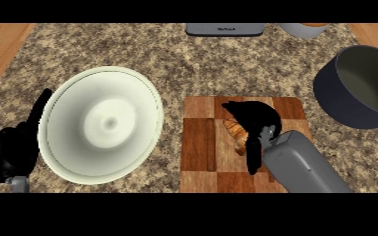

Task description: Pick the croissant from the cutting board and place it in the pot

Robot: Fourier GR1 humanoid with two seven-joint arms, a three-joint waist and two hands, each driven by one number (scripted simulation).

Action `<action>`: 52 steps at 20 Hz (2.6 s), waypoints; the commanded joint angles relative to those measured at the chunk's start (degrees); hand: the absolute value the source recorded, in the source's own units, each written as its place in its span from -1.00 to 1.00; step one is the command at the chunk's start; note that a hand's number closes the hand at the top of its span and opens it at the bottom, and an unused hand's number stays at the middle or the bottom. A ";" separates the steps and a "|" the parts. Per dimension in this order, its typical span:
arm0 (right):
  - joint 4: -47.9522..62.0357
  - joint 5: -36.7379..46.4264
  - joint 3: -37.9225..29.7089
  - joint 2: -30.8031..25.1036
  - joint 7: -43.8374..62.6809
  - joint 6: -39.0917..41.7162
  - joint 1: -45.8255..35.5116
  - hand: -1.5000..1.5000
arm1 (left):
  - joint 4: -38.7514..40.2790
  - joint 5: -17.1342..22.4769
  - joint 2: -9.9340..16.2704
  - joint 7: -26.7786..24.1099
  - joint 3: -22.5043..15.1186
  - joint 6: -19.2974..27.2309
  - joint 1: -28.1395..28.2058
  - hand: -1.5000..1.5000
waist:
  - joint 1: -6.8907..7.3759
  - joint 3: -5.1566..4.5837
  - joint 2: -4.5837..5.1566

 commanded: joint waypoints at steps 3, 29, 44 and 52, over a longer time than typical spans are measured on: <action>1.71 4.52 -2.47 2.42 -2.50 1.70 1.04 -1.00 | 0.87 -2.75 -1.88 -0.55 1.34 -1.52 -0.60 0.00 | -0.09 -0.12 0.07; -4.44 21.60 -14.40 5.91 11.66 -24.22 8.24 1.00 | -1.10 -2.66 -3.21 2.81 4.18 -4.33 -0.71 0.00 | -0.60 -0.12 -0.17; -25.17 40.95 -18.32 0.07 21.97 -24.44 -3.61 1.00 | 2.61 -4.60 -4.05 -0.68 4.45 -4.03 -1.23 0.00 | -0.51 -0.14 -0.04; -33.21 36.88 -29.28 -3.86 14.76 -25.96 0.50 1.00 | 8.32 -3.25 -1.85 -3.47 8.24 -6.62 -4.98 0.00 | -0.62 -0.14 0.04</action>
